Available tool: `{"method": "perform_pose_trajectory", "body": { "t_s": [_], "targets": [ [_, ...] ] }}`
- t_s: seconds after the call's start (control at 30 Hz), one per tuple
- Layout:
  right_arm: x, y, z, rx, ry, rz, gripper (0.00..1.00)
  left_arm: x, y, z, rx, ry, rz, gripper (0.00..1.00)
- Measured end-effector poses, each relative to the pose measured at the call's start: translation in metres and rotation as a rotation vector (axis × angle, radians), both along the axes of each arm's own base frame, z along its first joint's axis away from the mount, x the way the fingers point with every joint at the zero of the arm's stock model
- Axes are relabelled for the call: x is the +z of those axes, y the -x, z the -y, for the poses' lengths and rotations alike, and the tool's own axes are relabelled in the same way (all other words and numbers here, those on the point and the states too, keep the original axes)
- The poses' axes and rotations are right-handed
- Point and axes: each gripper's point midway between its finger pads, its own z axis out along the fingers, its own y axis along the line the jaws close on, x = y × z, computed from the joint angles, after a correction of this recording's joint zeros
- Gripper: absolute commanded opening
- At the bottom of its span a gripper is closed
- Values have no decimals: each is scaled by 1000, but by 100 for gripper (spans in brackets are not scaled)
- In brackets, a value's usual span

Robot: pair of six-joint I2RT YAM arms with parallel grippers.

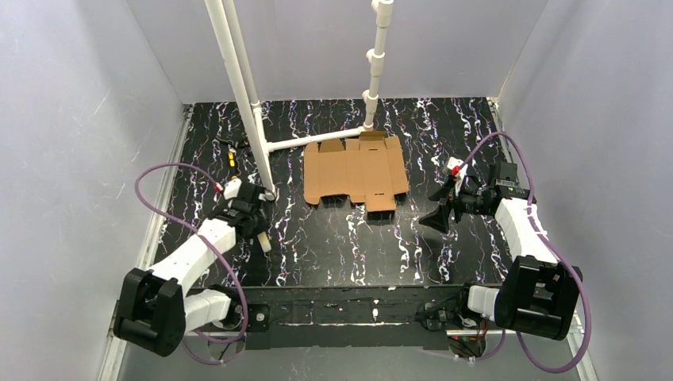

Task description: Fold the paper box

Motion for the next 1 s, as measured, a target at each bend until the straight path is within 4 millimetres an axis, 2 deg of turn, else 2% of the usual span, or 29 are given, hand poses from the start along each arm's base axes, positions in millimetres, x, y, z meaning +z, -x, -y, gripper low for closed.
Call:
{"method": "perform_pose_trajectory", "body": {
  "t_s": [0.2,0.3,0.4,0.5,0.63,0.7,0.77,0.87,1.0],
  "targets": [
    [0,-3,1,-12,7,3,100,-10,-34,-40,189,-12,-44,75],
    [-1,-5,3,-25,13,-2,100,-6,-50,-48,219,-24,-86,91],
    [-1,-9,5,-43,18,-8,100,15,-63,-42,187,-2,-57,95],
    [-6,-17,8,-79,27,-34,100,44,-65,-33,103,42,14,96],
    [-20,-32,8,-133,26,-140,100,98,-52,4,-150,203,201,98],
    [-24,-50,7,-172,27,-207,100,119,-38,26,-270,304,303,98],
    [-28,-77,7,-243,34,-257,100,131,-22,48,-377,419,385,98],
    [-35,-114,6,-356,35,-299,100,127,-4,72,-466,567,431,98],
    [-49,-160,-4,-467,0,-376,93,89,13,88,-454,723,351,98]
  ]
}}
